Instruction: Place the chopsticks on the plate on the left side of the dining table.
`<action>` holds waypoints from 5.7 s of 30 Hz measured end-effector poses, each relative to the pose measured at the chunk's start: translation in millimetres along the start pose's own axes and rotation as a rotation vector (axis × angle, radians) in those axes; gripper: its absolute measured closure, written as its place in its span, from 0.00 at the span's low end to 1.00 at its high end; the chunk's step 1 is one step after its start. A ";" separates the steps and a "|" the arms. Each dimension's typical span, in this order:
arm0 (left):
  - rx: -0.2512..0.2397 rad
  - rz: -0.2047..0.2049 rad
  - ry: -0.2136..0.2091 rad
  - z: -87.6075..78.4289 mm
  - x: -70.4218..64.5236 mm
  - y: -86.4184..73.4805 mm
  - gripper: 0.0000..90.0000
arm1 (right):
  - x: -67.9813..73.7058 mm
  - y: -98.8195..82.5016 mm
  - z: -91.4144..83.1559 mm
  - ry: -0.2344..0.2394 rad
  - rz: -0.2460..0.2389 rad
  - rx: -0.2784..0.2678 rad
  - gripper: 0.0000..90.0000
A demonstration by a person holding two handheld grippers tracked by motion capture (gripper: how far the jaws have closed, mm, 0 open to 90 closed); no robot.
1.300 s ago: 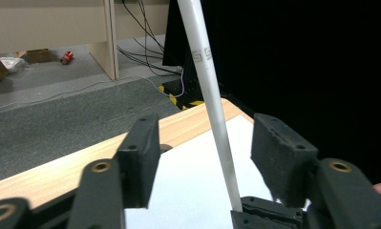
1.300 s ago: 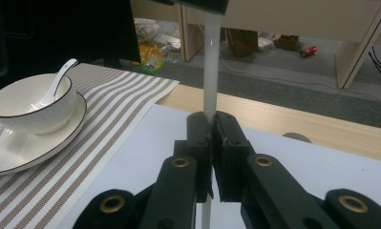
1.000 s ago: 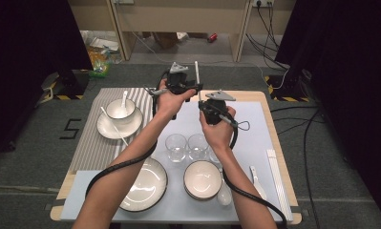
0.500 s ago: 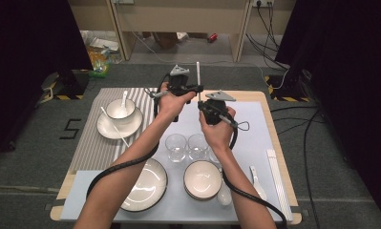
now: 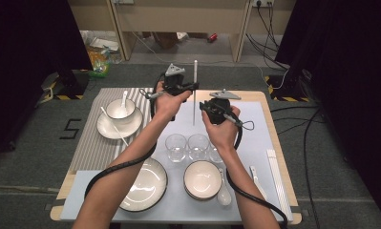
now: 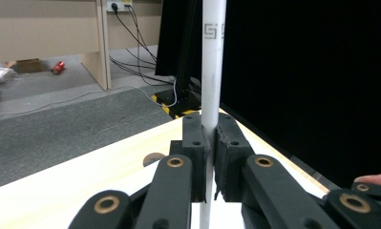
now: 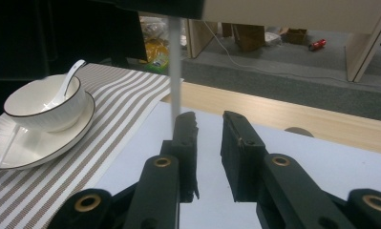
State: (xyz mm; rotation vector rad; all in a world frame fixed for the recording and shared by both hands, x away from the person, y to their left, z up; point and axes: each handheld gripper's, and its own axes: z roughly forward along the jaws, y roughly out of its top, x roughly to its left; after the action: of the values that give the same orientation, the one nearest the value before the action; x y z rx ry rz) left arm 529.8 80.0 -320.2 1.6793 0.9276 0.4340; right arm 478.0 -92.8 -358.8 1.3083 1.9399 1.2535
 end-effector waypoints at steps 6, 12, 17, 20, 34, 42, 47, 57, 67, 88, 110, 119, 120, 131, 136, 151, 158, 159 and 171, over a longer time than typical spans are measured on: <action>-0.012 0.013 0.018 -8.5 3.5 1.3 0.93 | -7.0 0.7 -4.1 -0.014 -0.002 0.018 0.82; -0.017 0.024 0.026 -17.2 6.1 2.1 0.93 | -15.0 -0.1 -7.9 -0.036 0.000 0.029 0.81; -0.021 0.028 0.035 -22.7 9.8 1.0 0.93 | -21.2 -1.6 -10.2 -0.047 0.003 0.039 0.81; -0.024 0.028 0.039 -26.6 11.6 1.0 0.93 | -24.2 -2.9 -11.8 -0.057 0.007 0.046 0.81; -0.046 0.048 0.063 -49.6 17.8 1.3 0.93 | -38.6 -10.9 -16.1 -0.086 0.019 0.066 0.79; -0.055 0.043 0.071 -61.7 21.2 -1.2 0.93 | -46.0 -15.0 -19.1 -0.100 0.030 0.074 0.78; -0.063 0.047 0.074 -67.3 21.7 -1.0 0.93 | -51.3 -17.3 -22.0 -0.113 0.040 0.076 0.78; -0.078 0.051 0.084 -80.1 23.2 -3.3 0.93 | -59.6 -21.9 -26.8 -0.130 0.047 0.077 0.77; -0.097 0.049 0.101 -94.7 28.5 -9.4 0.93 | -68.5 -31.2 -31.8 -0.149 0.068 0.088 0.77; -0.105 0.058 0.136 -127.2 39.1 -27.2 0.93 | -84.8 -52.8 -43.8 -0.179 0.086 0.095 0.76; -0.124 0.035 0.158 -153.2 42.4 -47.5 0.93 | -96.2 -79.1 -56.8 -0.199 0.120 0.100 0.75; -0.132 0.038 0.167 -165.8 41.5 -55.8 0.93 | -97.1 -88.9 -61.0 -0.201 0.124 0.089 0.75; -0.134 0.036 0.167 -167.2 41.4 -56.2 0.93 | -97.2 -89.5 -61.4 -0.202 0.125 0.090 0.75; -0.136 0.030 0.179 -182.4 42.6 -62.9 0.93 | -99.5 -97.4 -64.9 -0.206 0.148 0.087 0.74; -0.136 0.033 0.176 -187.8 41.1 -66.2 0.93 | -98.4 -99.3 -65.4 -0.203 0.149 0.084 0.74; -0.130 0.026 0.196 -209.9 45.4 -78.9 0.93 | -99.7 -102.7 -67.1 -0.203 0.159 0.080 0.74; -0.133 0.015 0.216 -221.9 50.2 -83.5 0.93 | -101.1 -102.7 -68.3 -0.206 0.159 0.078 0.74; -0.134 0.013 0.221 -224.0 51.3 -84.7 0.93 | -101.1 -102.7 -68.3 -0.206 0.159 0.078 0.74; -0.133 -0.002 0.263 -242.8 60.3 -93.9 0.93 | -101.0 -103.3 -68.7 -0.208 0.162 0.079 0.74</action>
State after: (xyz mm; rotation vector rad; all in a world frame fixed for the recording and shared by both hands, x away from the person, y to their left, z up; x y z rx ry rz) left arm 365.2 289.4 -340.9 1.5229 1.0657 0.7126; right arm 420.2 -225.0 -427.6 1.5954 1.7825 1.0745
